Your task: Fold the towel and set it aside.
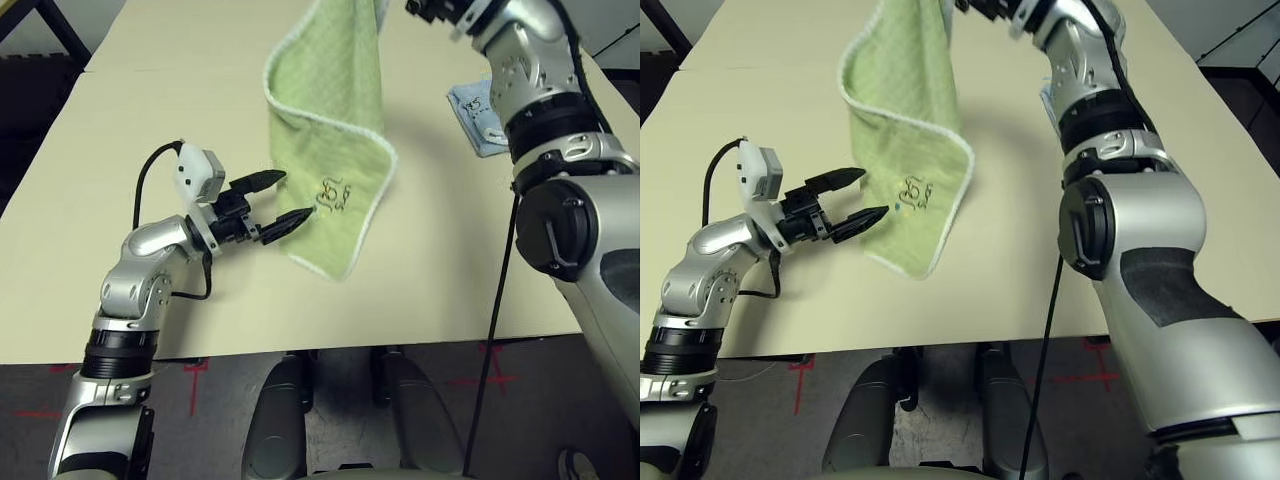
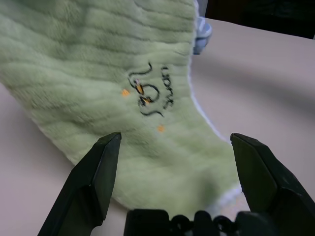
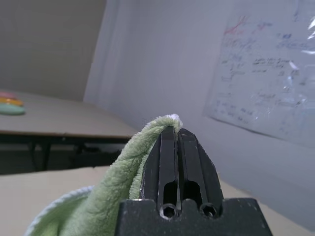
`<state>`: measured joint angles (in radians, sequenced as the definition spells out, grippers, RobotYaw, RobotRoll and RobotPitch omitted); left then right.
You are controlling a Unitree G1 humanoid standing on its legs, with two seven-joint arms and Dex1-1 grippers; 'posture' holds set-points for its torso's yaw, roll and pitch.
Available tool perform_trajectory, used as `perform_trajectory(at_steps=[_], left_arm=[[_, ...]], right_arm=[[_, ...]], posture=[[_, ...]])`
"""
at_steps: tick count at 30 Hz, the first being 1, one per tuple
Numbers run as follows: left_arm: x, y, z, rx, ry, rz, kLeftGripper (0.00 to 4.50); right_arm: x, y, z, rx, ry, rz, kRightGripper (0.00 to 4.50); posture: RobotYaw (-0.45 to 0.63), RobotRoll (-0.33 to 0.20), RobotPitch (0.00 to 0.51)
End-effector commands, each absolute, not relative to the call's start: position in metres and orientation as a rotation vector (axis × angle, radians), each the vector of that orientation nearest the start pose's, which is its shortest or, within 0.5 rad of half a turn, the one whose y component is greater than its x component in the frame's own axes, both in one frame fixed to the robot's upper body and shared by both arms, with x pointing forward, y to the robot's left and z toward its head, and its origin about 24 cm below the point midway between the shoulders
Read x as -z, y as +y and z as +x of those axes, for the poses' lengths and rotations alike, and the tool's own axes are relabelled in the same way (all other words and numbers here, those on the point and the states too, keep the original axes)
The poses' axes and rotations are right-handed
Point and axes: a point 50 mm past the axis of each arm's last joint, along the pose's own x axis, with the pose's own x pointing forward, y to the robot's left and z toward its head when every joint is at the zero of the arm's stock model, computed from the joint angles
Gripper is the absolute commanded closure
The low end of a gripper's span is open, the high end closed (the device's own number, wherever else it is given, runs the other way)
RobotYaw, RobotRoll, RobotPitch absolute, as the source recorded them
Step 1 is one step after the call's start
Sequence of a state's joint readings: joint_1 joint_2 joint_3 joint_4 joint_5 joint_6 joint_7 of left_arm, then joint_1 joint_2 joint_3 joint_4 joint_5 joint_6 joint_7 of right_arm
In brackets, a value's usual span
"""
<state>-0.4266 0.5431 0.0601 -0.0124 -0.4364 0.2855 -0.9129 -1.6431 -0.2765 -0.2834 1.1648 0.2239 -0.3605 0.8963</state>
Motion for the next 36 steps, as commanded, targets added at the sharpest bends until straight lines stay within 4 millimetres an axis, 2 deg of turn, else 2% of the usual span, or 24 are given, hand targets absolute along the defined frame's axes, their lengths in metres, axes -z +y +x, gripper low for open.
perform_trajectory(at_steps=[1, 7, 10, 13, 21, 26, 29, 36], left_arm=[[-0.162, 0.188, 0.302, 0.935, -0.101, 0.183, 0.0], [-0.165, 0.189, 0.306, 0.927, -0.116, 0.204, 0.0], [-0.166, 0.188, 0.307, 0.923, -0.127, 0.197, 0.0], [-0.168, 0.184, 0.308, 0.919, -0.145, 0.171, 0.0], [-0.179, 0.173, 0.313, 0.924, -0.177, 0.106, 0.0], [-0.173, 0.169, 0.313, 0.943, -0.156, 0.121, 0.0], [-0.172, 0.167, 0.315, 0.937, -0.155, 0.123, 0.0], [-0.166, 0.159, 0.321, 0.849, -0.133, 0.172, 0.0]], right_arm=[[-0.442, -0.109, 0.354, -0.817, -1.041, -0.147, 4.47], [-0.5, -0.115, 0.319, -0.687, -1.215, -0.174, 4.47], [-0.496, -0.112, 0.327, -0.651, -1.105, -0.297, 4.47], [-0.487, -0.106, 0.333, -0.71, -1.065, -0.279, 4.47], [-0.482, -0.1, 0.337, -0.742, -1.016, -0.271, 4.47], [-0.502, -0.102, 0.328, -0.634, -1.06, -0.225, 4.47], [-0.508, -0.099, 0.326, -0.587, -1.061, -0.201, 4.47], [-0.507, -0.07, 0.327, -0.672, -0.968, -0.109, 4.47]], posture=[[-0.01, 0.0, 0.186], [-0.01, 0.0, 0.181], [-0.01, 0.0, 0.181], [-0.01, 0.0, 0.181], [0.01, 0.0, 0.176], [-0.01, 0.0, 0.176], [-0.01, 0.0, 0.176], [0.02, 0.0, 0.184]])
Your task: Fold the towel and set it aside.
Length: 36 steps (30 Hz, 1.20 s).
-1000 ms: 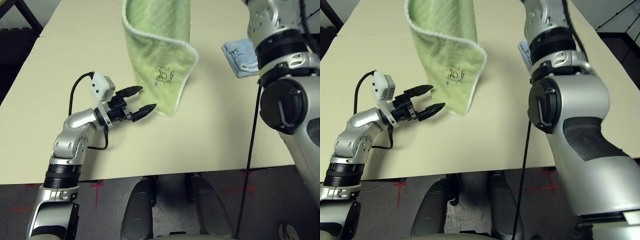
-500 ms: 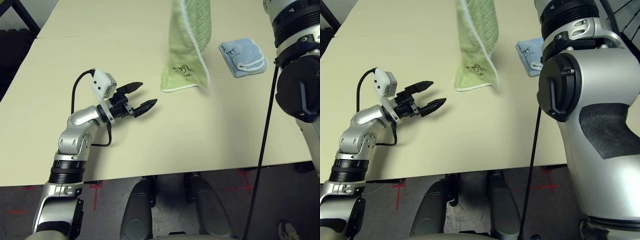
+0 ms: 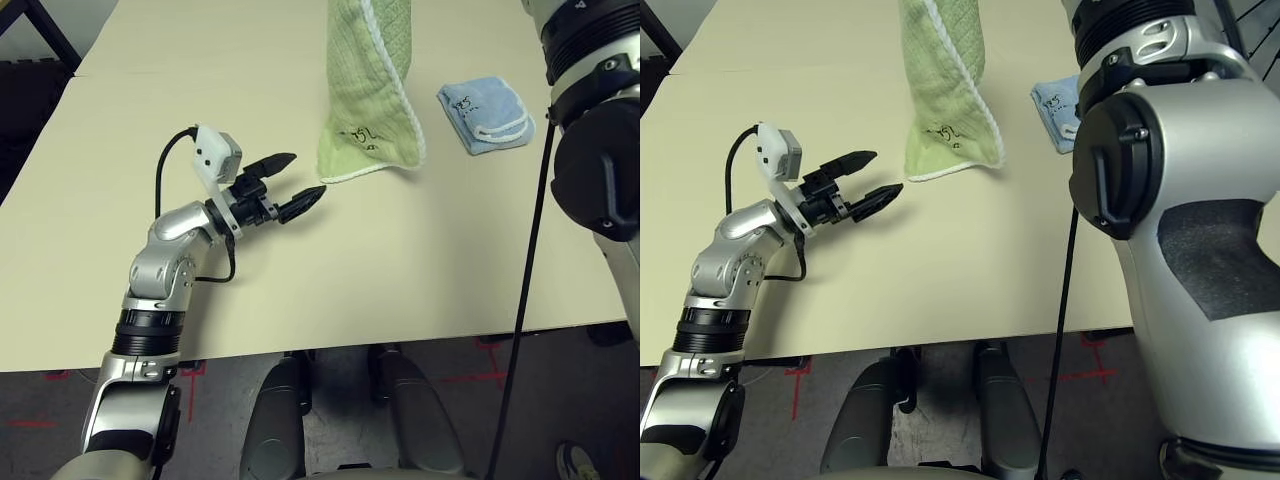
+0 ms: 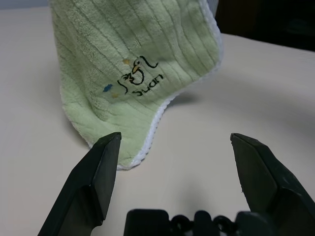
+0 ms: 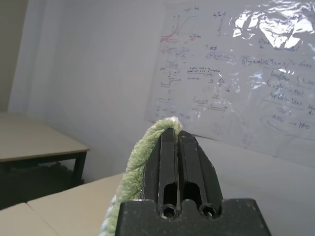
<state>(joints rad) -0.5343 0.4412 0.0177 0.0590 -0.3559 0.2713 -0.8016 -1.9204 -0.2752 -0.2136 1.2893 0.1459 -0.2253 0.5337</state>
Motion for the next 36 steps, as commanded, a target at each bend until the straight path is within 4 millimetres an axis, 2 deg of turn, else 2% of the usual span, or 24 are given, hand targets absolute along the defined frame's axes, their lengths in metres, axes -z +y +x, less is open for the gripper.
perform_trajectory(at_steps=[1, 5, 11, 20, 21, 22, 26, 30, 36], left_arm=[[-0.166, 0.156, 0.32, 0.84, -0.134, 0.173, 0.0], [-0.164, 0.148, 0.319, 0.819, -0.122, 0.172, 0.0], [-0.165, 0.149, 0.321, 0.795, -0.12, 0.189, 0.0], [-0.168, 0.149, 0.324, 0.808, -0.13, 0.188, 0.0], [-0.169, 0.148, 0.325, 0.816, -0.132, 0.185, 0.0], [-0.169, 0.147, 0.326, 0.822, -0.133, 0.183, 0.0], [-0.171, 0.141, 0.331, 0.846, -0.144, 0.175, 0.0], [-0.172, 0.137, 0.334, 0.853, -0.156, 0.167, 0.0], [-0.167, 0.144, 0.328, 0.817, -0.146, 0.17, 0.0]], right_arm=[[-0.505, -0.065, 0.328, -0.689, -0.955, -0.1, 4.47], [-0.503, -0.052, 0.327, -0.726, -0.936, -0.084, 4.47], [-0.507, -0.056, 0.325, -0.723, -0.941, -0.084, 4.47], [-0.515, -0.106, 0.327, -0.525, -0.98, -0.158, 4.47], [-0.515, -0.11, 0.327, -0.505, -0.986, -0.17, 4.47], [-0.516, -0.114, 0.326, -0.492, -0.99, -0.18, 4.47], [-0.519, -0.124, 0.322, -0.46, -1.022, -0.21, 4.47], [-0.52, -0.121, 0.32, -0.491, -1.031, -0.221, 4.47], [-0.51, -0.097, 0.333, -0.566, -0.907, -0.149, 4.47]], posture=[[0.02, 0.0, 0.184], [0.04, 0.0, 0.185], [0.04, 0.0, 0.186], [0.02, 0.0, 0.177], [0.02, 0.0, 0.177], [-0.04, 0.0, 0.168], [-0.06, 0.0, 0.164], [-0.05, 0.0, 0.164], [-0.02, 0.0, 0.175]])
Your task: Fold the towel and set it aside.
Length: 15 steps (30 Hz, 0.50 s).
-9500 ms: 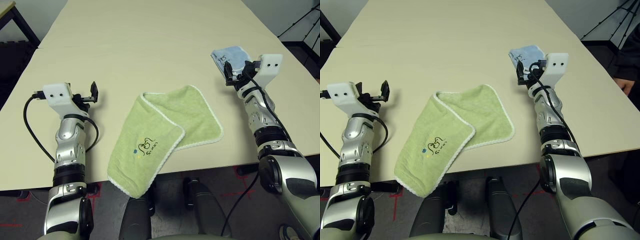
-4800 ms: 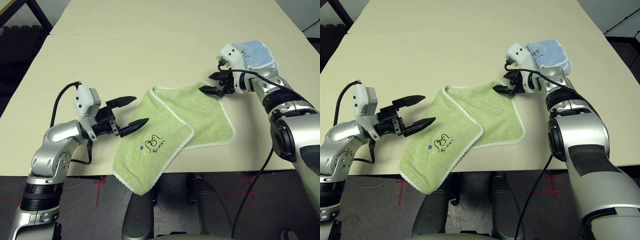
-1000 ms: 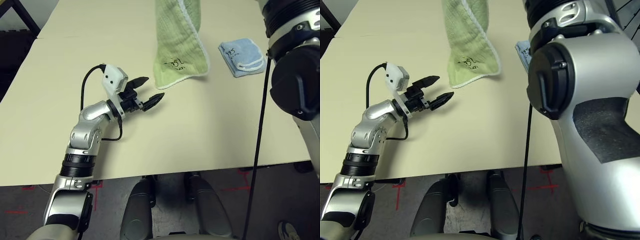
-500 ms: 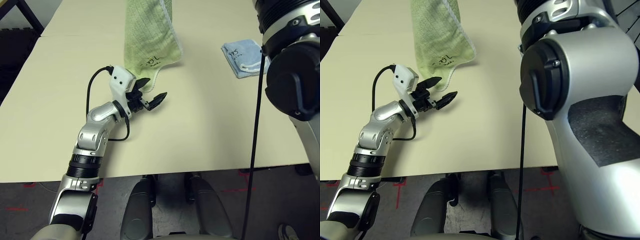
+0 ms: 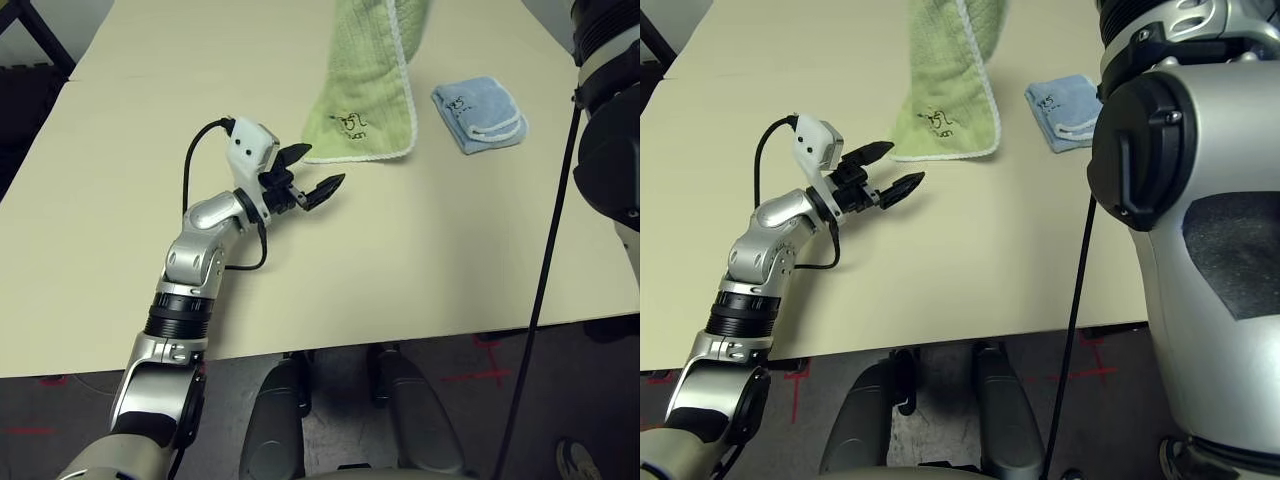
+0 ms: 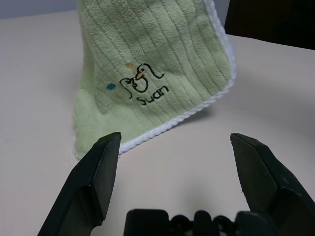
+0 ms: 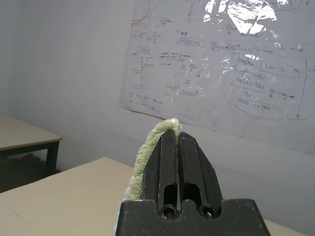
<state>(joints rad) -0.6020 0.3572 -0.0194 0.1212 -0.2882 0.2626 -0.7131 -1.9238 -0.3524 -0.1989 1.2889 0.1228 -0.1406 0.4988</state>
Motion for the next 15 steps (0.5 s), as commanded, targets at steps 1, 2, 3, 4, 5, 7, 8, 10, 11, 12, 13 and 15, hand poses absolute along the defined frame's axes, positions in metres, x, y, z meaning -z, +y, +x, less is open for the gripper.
perform_trajectory(at_steps=[1, 2, 3, 4, 5, 7, 8, 10, 11, 12, 13, 15], left_arm=[[-0.165, 0.146, 0.326, 0.812, -0.14, 0.171, 0.0], [-0.163, 0.147, 0.324, 0.806, -0.134, 0.172, 0.0], [-0.162, 0.148, 0.323, 0.802, -0.13, 0.173, 0.0], [-0.161, 0.148, 0.322, 0.795, -0.127, 0.173, 0.0], [-0.16, 0.147, 0.322, 0.788, -0.123, 0.175, 0.0], [-0.156, 0.148, 0.324, 0.755, -0.103, 0.193, 0.0], [-0.154, 0.148, 0.326, 0.733, -0.095, 0.209, 0.0], [-0.151, 0.149, 0.33, 0.673, -0.081, 0.238, 0.0], [-0.151, 0.148, 0.333, 0.647, -0.083, 0.244, 0.0], [-0.151, 0.146, 0.334, 0.629, -0.09, 0.245, 0.0], [-0.153, 0.142, 0.336, 0.613, -0.101, 0.233, 0.0], [-0.157, 0.133, 0.338, 0.606, -0.116, 0.188, 0.0]], right_arm=[[-0.507, -0.089, 0.335, -0.59, -0.881, -0.109, 4.47], [-0.503, -0.08, 0.337, -0.612, -0.853, -0.07, 4.47], [-0.501, -0.075, 0.339, -0.626, -0.835, -0.045, 4.47], [-0.496, -0.068, 0.341, -0.639, -0.812, -0.026, 4.47], [-0.493, -0.064, 0.343, -0.647, -0.793, -0.006, 4.47], [-0.486, -0.056, 0.347, -0.657, -0.757, 0.015, 4.47], [-0.484, -0.055, 0.348, -0.657, -0.748, 0.019, 4.47], [-0.481, -0.054, 0.351, -0.656, -0.73, 0.024, 4.47], [-0.479, -0.054, 0.352, -0.654, -0.724, 0.025, 4.47], [-0.478, -0.053, 0.353, -0.654, -0.719, 0.025, 4.47], [-0.477, -0.053, 0.353, -0.653, -0.715, 0.022, 4.47], [-0.474, -0.051, 0.354, -0.654, -0.71, 0.019, 4.47]], posture=[[-0.01, 0.0, 0.178], [-0.01, 0.0, 0.18], [-0.01, 0.0, 0.18], [-0.01, 0.0, 0.18], [0.01, 0.0, 0.182], [0.01, 0.0, 0.182], [0.02, 0.0, 0.185], [0.02, 0.0, 0.185], [0.04, 0.0, 0.188], [0.04, 0.0, 0.188], [0.04, 0.0, 0.188], [0.04, 0.0, 0.19]])
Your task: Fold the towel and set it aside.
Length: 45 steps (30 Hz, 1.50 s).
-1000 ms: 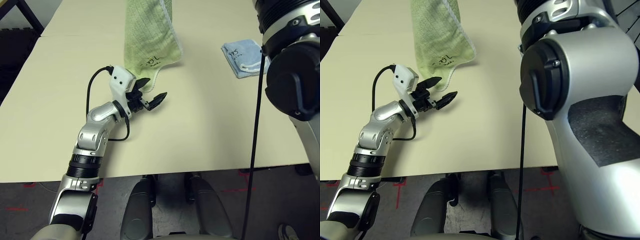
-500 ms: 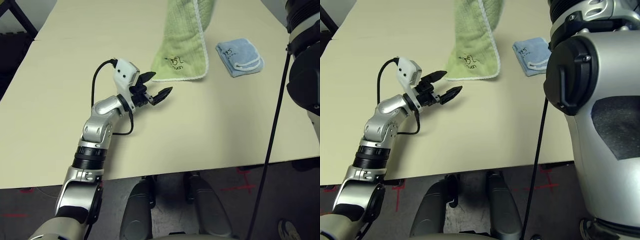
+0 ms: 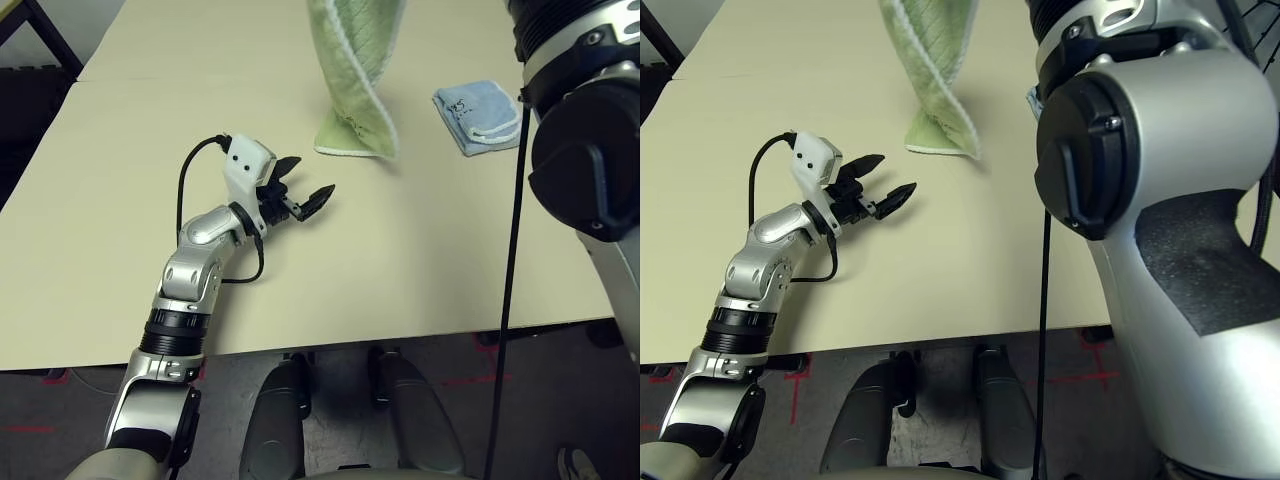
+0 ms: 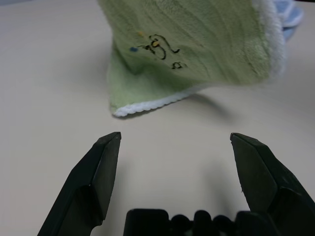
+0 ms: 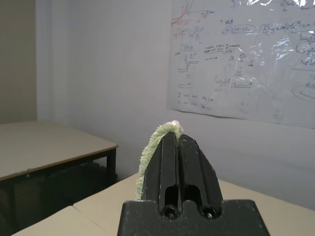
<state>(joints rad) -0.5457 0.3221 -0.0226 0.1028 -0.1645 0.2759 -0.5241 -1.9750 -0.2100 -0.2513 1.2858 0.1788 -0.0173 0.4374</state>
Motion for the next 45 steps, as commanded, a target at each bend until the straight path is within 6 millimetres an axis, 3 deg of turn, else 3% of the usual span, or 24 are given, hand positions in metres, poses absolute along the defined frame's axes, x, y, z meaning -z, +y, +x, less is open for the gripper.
perform_trajectory(at_steps=[1, 8, 13, 18, 25, 35, 39, 45], left_arm=[[-0.158, 0.129, 0.338, 0.611, -0.119, 0.165, 0.0], [-0.152, 0.117, 0.331, 0.725, -0.043, 0.11, 0.0], [-0.144, 0.128, 0.323, 0.746, 0.05, 0.107, 0.0], [-0.149, 0.129, 0.32, 0.734, 0.071, 0.027, 0.0], [-0.165, 0.111, 0.329, 0.699, 0.027, -0.092, 0.0], [-0.157, 0.1, 0.328, 0.694, 0.077, -0.103, 0.0], [-0.156, 0.101, 0.328, 0.677, 0.103, -0.152, 1.33], [-0.151, 0.094, 0.33, 0.65, 0.168, -0.212, 3.7]], right_arm=[[-0.473, -0.051, 0.355, -0.654, -0.708, 0.016, 4.47], [-0.472, -0.05, 0.355, -0.655, -0.709, 0.007, 4.47], [-0.472, -0.051, 0.356, -0.654, -0.711, 0.009, 4.47], [-0.471, -0.052, 0.356, -0.653, -0.712, 0.015, 4.47], [-0.47, -0.051, 0.357, -0.652, -0.71, 0.02, 4.47], [-0.469, -0.052, 0.358, -0.646, -0.711, 0.014, 4.47], [-0.469, -0.053, 0.358, -0.643, -0.714, 0.013, 4.5], [-0.47, -0.054, 0.357, -0.641, -0.719, 0.018, 4.5]], posture=[[0.04, 0.0, 0.19], [0.03, 0.0, 0.194], [0.03, 0.0, 0.196], [0.04, 0.0, 0.198], [0.05, 0.0, 0.2], [0.03, 0.0, 0.203], [0.04, 0.0, 0.204], [0.04, 0.0, 0.204]])
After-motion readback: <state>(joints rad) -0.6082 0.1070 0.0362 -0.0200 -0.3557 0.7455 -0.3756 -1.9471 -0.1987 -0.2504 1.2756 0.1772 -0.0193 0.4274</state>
